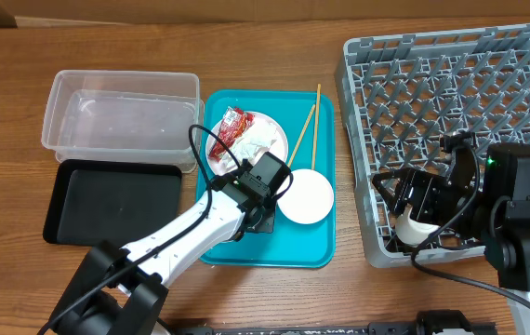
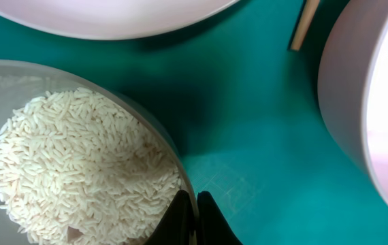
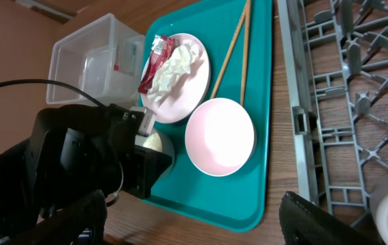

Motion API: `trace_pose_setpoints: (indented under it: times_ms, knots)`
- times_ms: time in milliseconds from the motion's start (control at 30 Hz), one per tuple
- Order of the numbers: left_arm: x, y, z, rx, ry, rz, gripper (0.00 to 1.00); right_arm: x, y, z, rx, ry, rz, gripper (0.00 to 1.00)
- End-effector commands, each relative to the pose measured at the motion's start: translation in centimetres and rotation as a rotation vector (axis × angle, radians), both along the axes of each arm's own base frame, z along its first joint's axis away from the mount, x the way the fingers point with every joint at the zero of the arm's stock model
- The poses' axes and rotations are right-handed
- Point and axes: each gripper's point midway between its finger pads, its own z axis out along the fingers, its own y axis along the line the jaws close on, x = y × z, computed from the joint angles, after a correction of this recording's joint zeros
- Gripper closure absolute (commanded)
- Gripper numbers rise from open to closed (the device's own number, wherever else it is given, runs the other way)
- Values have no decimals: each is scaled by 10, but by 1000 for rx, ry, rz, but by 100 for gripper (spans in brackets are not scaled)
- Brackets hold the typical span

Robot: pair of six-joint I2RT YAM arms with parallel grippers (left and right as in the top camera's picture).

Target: Sort waste into correct bins and load items into the dishwasher

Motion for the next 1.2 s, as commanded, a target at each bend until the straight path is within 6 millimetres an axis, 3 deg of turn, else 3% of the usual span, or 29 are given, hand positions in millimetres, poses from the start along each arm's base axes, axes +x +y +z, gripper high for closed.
trace_pose_setpoints:
  times_ms: [0,67,233,400,567,933,1167]
  knots:
    - [-6,-3,1,-14,32,6,96,0,2,12,12,-43,21,17]
    - [-6,-2,13,-26,40,14,96,0,2,12,12,-44,21,17]
    - [-1,3,67,-141,18,64,96,1,2,12,11,-48,21,17]
    - [12,24,112,-316,-47,137,96,1,2,13,11,-49,21,17]
    - [24,65,123,-442,-28,221,96,1,2,13,11,-49,21,17]
    - [57,153,149,-1048,-123,327,96,1,2,13,11,-49,20,17]
    - [66,187,160,-1387,-223,378,96,3,2,14,11,-61,20,17]
